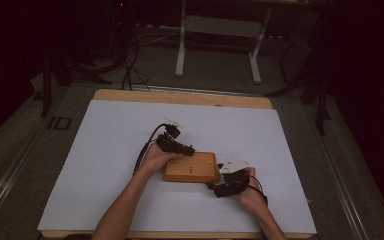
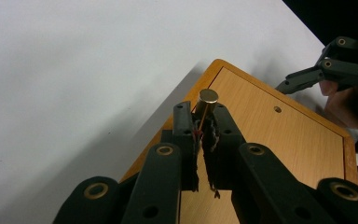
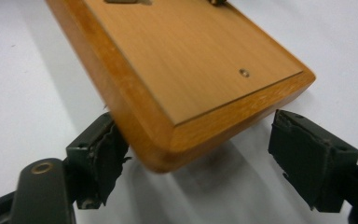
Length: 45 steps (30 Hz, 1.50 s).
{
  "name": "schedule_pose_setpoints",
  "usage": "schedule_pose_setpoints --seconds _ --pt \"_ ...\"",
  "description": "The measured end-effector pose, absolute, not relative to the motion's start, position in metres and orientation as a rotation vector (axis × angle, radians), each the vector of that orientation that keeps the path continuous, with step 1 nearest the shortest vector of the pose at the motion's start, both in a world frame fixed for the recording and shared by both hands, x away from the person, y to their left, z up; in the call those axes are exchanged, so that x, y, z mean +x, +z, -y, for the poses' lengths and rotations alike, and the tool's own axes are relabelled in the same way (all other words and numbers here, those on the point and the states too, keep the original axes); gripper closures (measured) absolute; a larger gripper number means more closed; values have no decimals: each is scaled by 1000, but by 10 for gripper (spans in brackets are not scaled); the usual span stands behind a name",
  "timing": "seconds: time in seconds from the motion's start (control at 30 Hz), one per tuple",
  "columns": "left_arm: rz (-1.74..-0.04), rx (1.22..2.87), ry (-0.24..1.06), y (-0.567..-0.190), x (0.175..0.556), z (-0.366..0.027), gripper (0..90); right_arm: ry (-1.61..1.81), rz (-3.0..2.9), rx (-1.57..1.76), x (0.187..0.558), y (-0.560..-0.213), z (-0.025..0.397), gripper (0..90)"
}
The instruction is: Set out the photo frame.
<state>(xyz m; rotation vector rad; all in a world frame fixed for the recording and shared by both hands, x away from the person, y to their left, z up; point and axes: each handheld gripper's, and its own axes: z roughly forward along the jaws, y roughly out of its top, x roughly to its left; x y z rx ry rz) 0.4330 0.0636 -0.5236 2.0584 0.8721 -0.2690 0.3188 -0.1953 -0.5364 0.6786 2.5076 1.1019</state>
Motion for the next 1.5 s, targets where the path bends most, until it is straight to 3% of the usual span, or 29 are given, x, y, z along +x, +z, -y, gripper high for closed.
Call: schedule_pose_setpoints --seconds 0.33,0.77,0.93,1.03,1.1,1.2,1.5 --pt "-855 2062 -250 -524 432 -63 840 1053 -2457 657 321 -541 190 211" --pt "-755 2141 -98 -518 419 -60 840 1084 -2395 601 312 -531 190 260" --pt "-741 2136 -144 -517 419 -64 724 1107 -2389 610 312 -529 190 290" --pt "-749 2130 -143 -517 419 -67 714 1130 -2383 622 314 -526 191 309" --pt "-757 2131 -137 -517 419 -67 717 1129 -2380 620 314 -526 191 315" --pt "-764 2153 -106 -517 419 -68 821 1124 -2378 600 315 -526 190 325" --pt "-750 2150 -142 -518 418 -70 817 1140 -2366 568 312 -522 187 327"
